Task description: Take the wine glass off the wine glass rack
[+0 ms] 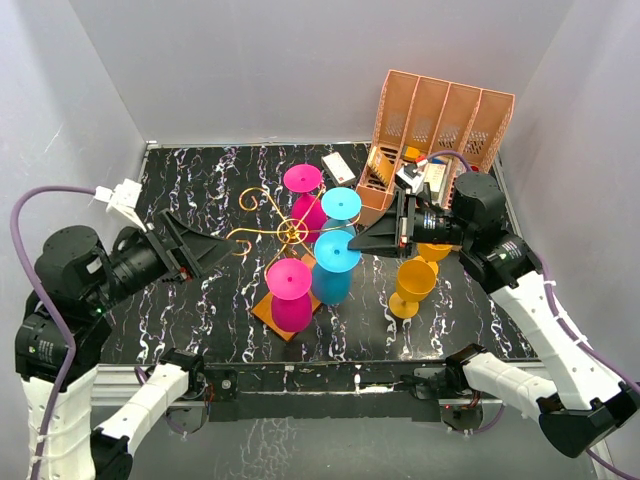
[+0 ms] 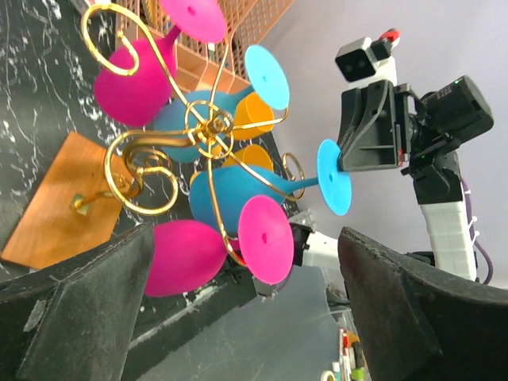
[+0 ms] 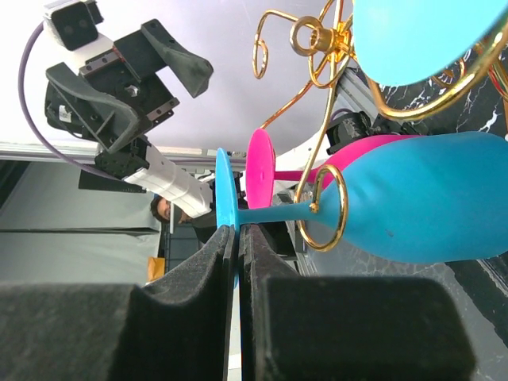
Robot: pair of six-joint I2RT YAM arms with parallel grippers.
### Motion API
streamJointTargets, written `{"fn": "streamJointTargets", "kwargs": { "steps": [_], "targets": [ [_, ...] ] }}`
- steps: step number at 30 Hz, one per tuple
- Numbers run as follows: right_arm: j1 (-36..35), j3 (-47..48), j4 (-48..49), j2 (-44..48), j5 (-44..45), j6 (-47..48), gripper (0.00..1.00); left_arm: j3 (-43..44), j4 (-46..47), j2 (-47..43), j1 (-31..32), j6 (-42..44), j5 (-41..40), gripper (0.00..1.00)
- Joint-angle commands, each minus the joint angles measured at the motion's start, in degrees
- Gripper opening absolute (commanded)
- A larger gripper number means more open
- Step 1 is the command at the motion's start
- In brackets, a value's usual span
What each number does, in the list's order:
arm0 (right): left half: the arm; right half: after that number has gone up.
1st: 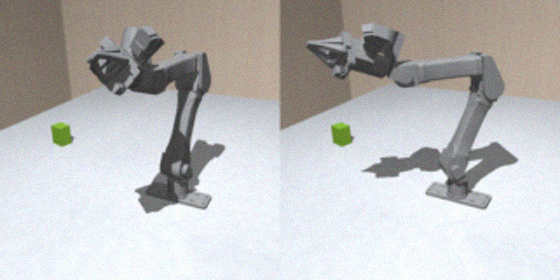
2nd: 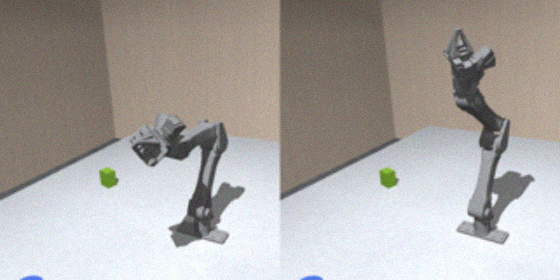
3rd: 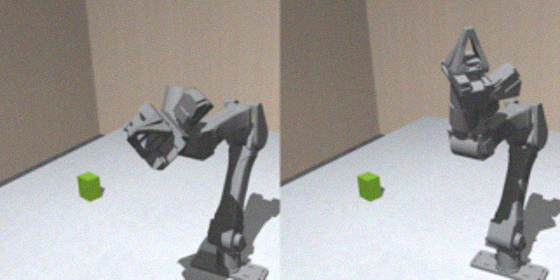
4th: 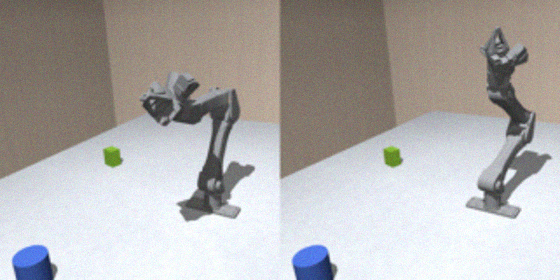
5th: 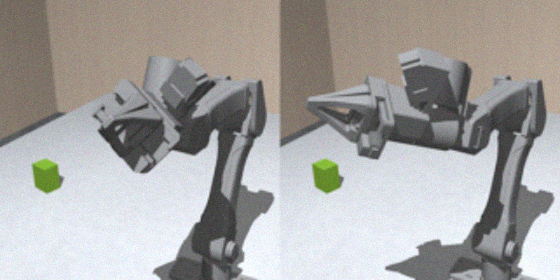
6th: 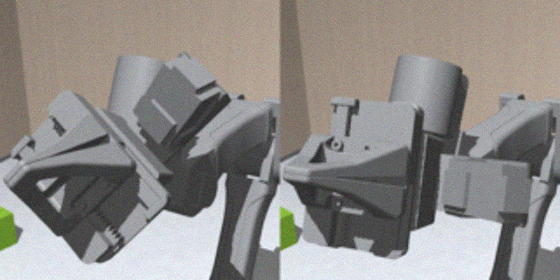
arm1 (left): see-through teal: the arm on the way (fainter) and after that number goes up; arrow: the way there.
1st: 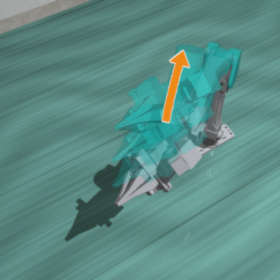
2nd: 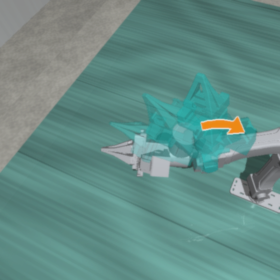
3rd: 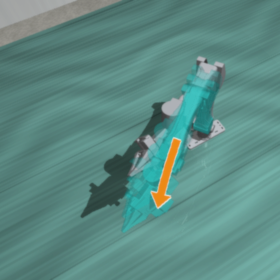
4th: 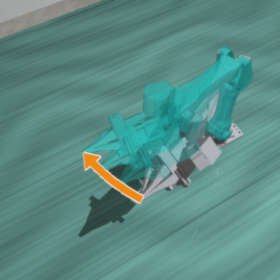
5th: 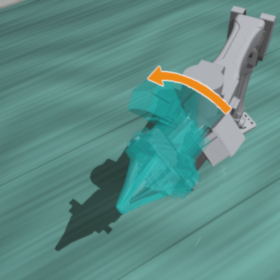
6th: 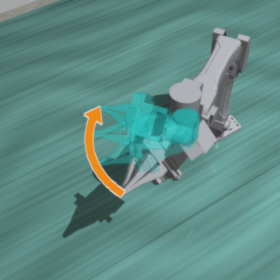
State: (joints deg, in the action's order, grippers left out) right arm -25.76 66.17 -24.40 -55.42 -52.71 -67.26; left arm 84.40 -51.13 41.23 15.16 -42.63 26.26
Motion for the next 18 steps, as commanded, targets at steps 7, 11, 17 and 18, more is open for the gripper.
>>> {"fn": "streamJointTargets", "kwargs": {
  "steps": [7, 11, 17, 18],
  "targets": [
    [0.1, 1.0, 8.3, -1.7, 2.4, -3.4, 0.08, 8.5, -2.5, 5.0, -0.3, 6.0, -1.9, 0.97],
    [0.0, 1.2, 7.6, -2.2, 4.9, -4.3, 0.08, 7.0, -0.5, 4.6, -0.2, 5.1, -0.9, 0.97],
    [0.1, 1.3, 6.0, -3.3, 6.7, -4.2, 0.08, 5.4, 1.5, 4.3, -0.2, 4.0, -0.1, 0.97],
    [0.1, 1.4, 5.2, -3.4, 7.4, -4.2, 0.08, 5.3, 1.9, 4.3, -0.1, 3.9, 0.2, 0.97]
  ]
}}
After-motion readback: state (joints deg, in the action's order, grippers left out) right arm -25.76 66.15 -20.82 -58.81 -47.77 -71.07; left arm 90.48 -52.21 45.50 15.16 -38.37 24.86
